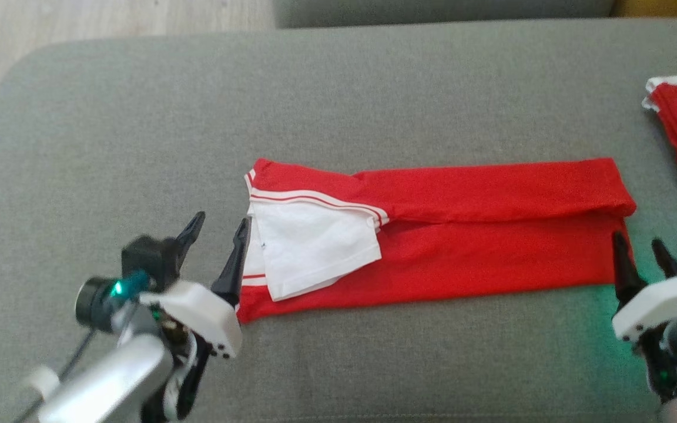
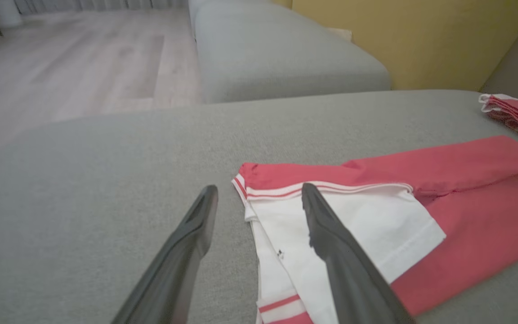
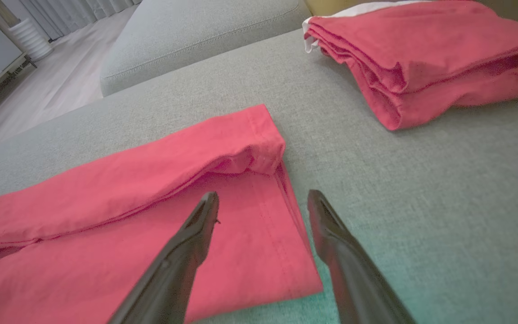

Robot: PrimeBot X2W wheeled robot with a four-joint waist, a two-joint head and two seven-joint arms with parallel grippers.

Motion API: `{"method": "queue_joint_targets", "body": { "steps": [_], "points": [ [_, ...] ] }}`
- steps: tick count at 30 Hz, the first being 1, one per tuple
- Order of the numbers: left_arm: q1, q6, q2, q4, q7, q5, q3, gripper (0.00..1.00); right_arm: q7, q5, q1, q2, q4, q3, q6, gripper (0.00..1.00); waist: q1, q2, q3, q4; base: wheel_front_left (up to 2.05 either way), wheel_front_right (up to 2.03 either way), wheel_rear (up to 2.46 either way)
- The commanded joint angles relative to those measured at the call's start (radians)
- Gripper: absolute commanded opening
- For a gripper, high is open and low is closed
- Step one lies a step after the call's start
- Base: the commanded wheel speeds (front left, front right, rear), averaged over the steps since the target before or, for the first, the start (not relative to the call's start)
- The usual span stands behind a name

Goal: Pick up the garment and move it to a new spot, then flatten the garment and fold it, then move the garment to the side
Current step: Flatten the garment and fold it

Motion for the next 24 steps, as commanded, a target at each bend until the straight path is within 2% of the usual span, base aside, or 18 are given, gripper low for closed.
{"method": "queue_joint_targets", "body": {
  "steps": [1,5,9,17,22,24],
  "points": [
    [0.015,0.029,0.01,-0.035,-0.013,0.07,0.087,1.0,-0.013,-0.002,-0.002,-0.004,-0.033,0.006,0.003,1.0,0.0001,0.0,-0.029,0.011,0.0,0.0,0.0],
    [0.176,0.061,-0.073,-0.088,-0.013,0.225,0.227,1.0,-0.02,-0.004,0.025,0.016,-0.015,-0.03,0.003,1.0,0.0001,0.0,-0.064,0.038,0.0,0.0,0.0],
    [0.307,0.041,-0.154,-0.118,-0.013,0.34,0.319,1.0,-0.034,-0.025,0.018,0.015,0.019,-0.078,0.003,1.0,0.0001,0.0,-0.082,0.075,0.0,0.0,0.0],
    [0.399,-0.061,-0.28,-0.109,-0.013,0.501,0.372,1.0,-0.032,-0.12,-0.115,-0.013,0.177,-0.219,0.003,1.0,0.0001,0.0,-0.069,0.159,0.0,0.0,0.0],
    [0.404,-0.123,-0.325,-0.089,-0.013,0.55,0.407,1.0,-0.004,-0.221,-0.196,-0.042,0.266,-0.294,0.003,1.0,0.0001,0.0,-0.039,0.192,0.0,0.0,0.0],
    [0.405,-0.134,-0.332,-0.085,-0.013,0.557,0.414,1.0,0.004,-0.241,-0.209,-0.046,0.285,-0.311,0.003,1.0,0.0001,0.0,-0.034,0.197,0.0,0.0,0.0]
  ]
}}
